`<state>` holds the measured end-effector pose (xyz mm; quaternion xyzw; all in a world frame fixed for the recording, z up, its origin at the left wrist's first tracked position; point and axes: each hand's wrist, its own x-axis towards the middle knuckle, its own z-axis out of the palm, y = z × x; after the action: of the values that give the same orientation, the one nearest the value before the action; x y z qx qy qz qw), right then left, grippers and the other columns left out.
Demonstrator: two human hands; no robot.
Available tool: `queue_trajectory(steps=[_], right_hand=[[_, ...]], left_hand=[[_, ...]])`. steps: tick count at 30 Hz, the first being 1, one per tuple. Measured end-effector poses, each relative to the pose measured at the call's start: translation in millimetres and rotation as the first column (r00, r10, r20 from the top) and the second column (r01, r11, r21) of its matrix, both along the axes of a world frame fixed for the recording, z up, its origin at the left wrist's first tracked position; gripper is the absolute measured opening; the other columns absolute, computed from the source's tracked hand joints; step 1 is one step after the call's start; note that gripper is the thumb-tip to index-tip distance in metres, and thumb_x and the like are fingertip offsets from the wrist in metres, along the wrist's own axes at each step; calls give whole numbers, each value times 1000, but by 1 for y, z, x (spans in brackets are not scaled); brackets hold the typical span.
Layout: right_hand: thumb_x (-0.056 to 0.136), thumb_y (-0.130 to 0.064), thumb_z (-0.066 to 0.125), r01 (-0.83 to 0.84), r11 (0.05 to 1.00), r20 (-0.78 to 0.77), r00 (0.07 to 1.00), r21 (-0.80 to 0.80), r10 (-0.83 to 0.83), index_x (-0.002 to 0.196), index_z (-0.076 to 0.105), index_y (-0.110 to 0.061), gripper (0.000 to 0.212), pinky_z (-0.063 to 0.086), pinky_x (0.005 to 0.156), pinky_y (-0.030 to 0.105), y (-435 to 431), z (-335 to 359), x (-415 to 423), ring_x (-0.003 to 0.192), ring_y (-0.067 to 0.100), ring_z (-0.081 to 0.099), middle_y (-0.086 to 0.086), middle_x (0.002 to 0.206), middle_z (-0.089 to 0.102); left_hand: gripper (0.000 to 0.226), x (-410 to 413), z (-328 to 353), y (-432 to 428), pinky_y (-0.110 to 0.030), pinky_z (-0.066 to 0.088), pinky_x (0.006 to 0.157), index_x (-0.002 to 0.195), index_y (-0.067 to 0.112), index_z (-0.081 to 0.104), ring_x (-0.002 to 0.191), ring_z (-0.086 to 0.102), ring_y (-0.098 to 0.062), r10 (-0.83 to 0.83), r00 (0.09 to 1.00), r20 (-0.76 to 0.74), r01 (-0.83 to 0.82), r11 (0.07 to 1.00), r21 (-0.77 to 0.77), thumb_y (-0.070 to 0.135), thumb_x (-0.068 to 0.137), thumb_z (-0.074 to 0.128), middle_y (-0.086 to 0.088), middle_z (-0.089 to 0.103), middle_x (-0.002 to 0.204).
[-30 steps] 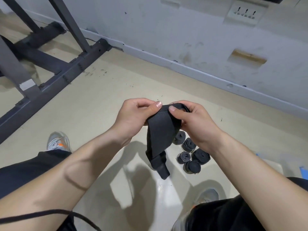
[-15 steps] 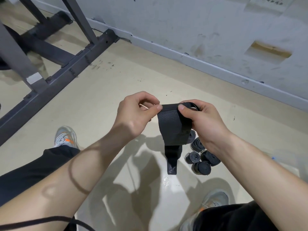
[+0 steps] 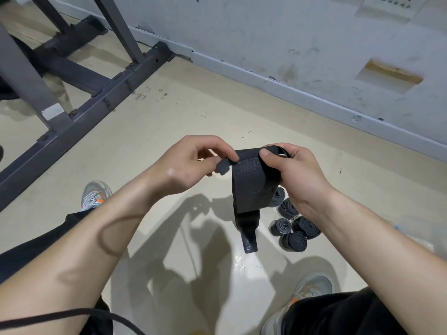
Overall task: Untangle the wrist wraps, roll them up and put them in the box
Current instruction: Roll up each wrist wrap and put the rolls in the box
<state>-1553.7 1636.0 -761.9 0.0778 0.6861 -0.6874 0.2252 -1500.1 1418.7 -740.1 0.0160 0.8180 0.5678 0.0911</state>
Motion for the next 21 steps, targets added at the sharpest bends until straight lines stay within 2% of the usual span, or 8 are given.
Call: queue_trajectory(steps=[4, 7, 9, 11, 13, 16, 19, 21], right_hand=[[94, -15, 71, -26, 999, -14, 1000, -21, 25, 102, 73, -2, 16, 50, 79, 43, -1, 1, 0, 82, 27, 68, 13, 91, 73], [94, -13, 70, -42, 998, -13, 999, -40, 42, 104, 73, -1, 15, 52, 78, 39, -2, 3, 0, 83, 25, 68, 13, 93, 73], [95, -12, 69, -63, 996, -15, 998, -56, 62, 106, 72, 0, 17, 52, 74, 32, -3, 4, 1, 82, 23, 67, 12, 93, 73], [95, -10, 67, -75, 993, -5, 997, -90, 74, 107, 72, 1, 16, 53, 68, 26, -4, 5, 2, 79, 20, 68, 9, 91, 73], [96, -9, 66, -81, 989, 10, 997, -127, 83, 107, 72, -1, 15, 53, 67, 25, -3, 7, 2, 78, 18, 68, 8, 91, 73], [96, -10, 66, -91, 984, 18, 995, -152, 94, 108, 72, -3, 15, 52, 71, 27, -2, 8, 3, 84, 20, 67, 10, 97, 72], [96, -10, 66, -93, 980, 27, 995, -174, 99, 105, 73, -6, 12, 52, 73, 29, -3, 7, 4, 86, 21, 67, 11, 98, 71], [96, -10, 65, -103, 978, 24, 994, -180, 109, 103, 73, -7, 11, 53, 73, 28, -3, 7, 5, 87, 22, 67, 11, 98, 71]], left_hand=[[14, -2, -2, -2, -22, 51, 70, 85, 38, 77, 77, 63, -11, 48, 999, -16, -47, 998, 44, 26, 86, 72, 11, 75, 89], [17, -3, -7, 1, -20, 45, 72, 81, 33, 77, 74, 60, -6, 114, 990, -80, -112, 993, 28, 18, 88, 79, 16, 72, 82], [22, -3, -10, 5, -17, 43, 75, 80, 36, 77, 78, 58, -6, 173, 977, -128, -173, 985, 12, 16, 89, 79, 17, 69, 86], [25, -3, -10, 9, -16, 46, 78, 77, 38, 78, 83, 62, -5, 237, 962, -133, -231, 971, 59, 14, 87, 81, 14, 67, 93], [26, -3, -9, 13, -20, 52, 82, 78, 32, 80, 86, 70, -8, 283, 954, -100, -264, 950, 167, 8, 85, 81, 11, 71, 96], [16, -2, -7, 21, -26, 58, 77, 83, 19, 78, 80, 73, -14, 336, 942, 12, -326, 902, 283, 3, 86, 78, 5, 78, 87], [13, -2, -6, 26, -31, 62, 78, 84, 14, 76, 76, 71, -17, 393, 918, 50, -388, 865, 318, 1, 86, 78, 3, 77, 80], [14, -1, -7, 29, -28, 60, 76, 84, 14, 74, 74, 69, -14, 402, 914, 53, -397, 860, 320, 1, 85, 80, 6, 75, 78]])
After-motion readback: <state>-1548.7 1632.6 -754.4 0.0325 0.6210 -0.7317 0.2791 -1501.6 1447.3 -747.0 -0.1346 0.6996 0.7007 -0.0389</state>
